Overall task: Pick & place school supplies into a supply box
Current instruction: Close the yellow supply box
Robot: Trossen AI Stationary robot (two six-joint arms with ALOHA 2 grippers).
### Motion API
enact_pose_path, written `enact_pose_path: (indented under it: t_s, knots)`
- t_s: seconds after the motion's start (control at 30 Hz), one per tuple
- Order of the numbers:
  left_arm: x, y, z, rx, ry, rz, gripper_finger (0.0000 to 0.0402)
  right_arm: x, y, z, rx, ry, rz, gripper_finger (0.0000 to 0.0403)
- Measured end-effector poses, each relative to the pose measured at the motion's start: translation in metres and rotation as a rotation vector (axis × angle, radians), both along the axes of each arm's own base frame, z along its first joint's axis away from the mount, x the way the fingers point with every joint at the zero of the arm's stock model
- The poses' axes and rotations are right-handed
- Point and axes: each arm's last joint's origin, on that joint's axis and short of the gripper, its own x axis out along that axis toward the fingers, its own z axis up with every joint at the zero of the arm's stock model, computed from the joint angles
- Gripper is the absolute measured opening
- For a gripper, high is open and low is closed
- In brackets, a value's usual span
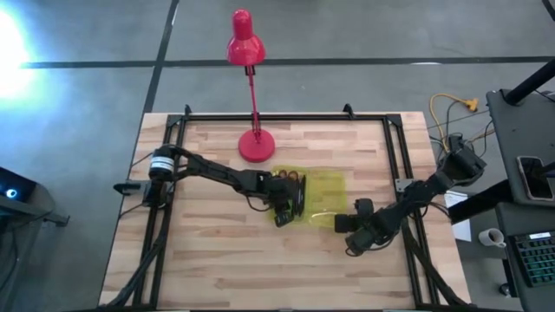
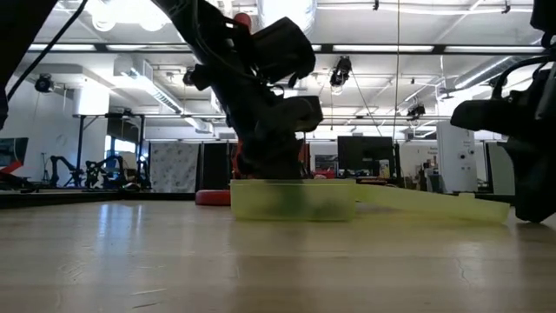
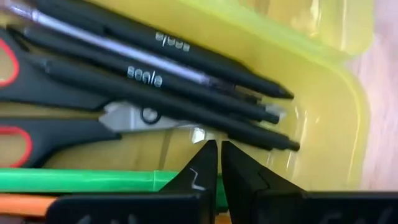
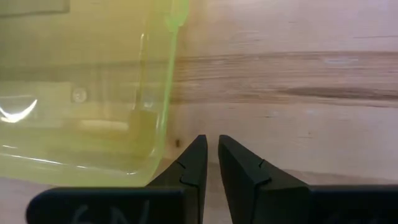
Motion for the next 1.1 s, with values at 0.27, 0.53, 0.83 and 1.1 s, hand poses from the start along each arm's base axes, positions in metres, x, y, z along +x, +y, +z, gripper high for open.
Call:
enact_pose_path:
  t_s: [0.27, 0.53, 0.83, 1.1]
  knots:
    - [-0.005, 0.000, -0.006, -0.007, 0.033, -0.006, 0.0006, 0.003, -0.003, 0.005, -0.025, -0.080, 0.005, 0.0038]
    - [-0.006, -0.001, -0.006, -0.009, 0.042, -0.007, 0.0006, 0.011, -0.003, 0.015, -0.052, -0.120, 0.067, 0.0038]
    - [-0.006, 0.000, -0.007, -0.008, 0.043, -0.006, 0.0006, 0.022, 0.004, 0.042, -0.101, -0.122, 0.130, 0.0038]
    - [-0.005, -0.001, -0.006, -0.007, 0.037, -0.006, 0.0006, 0.029, 0.006, 0.074, -0.216, -0.105, 0.141, 0.0038]
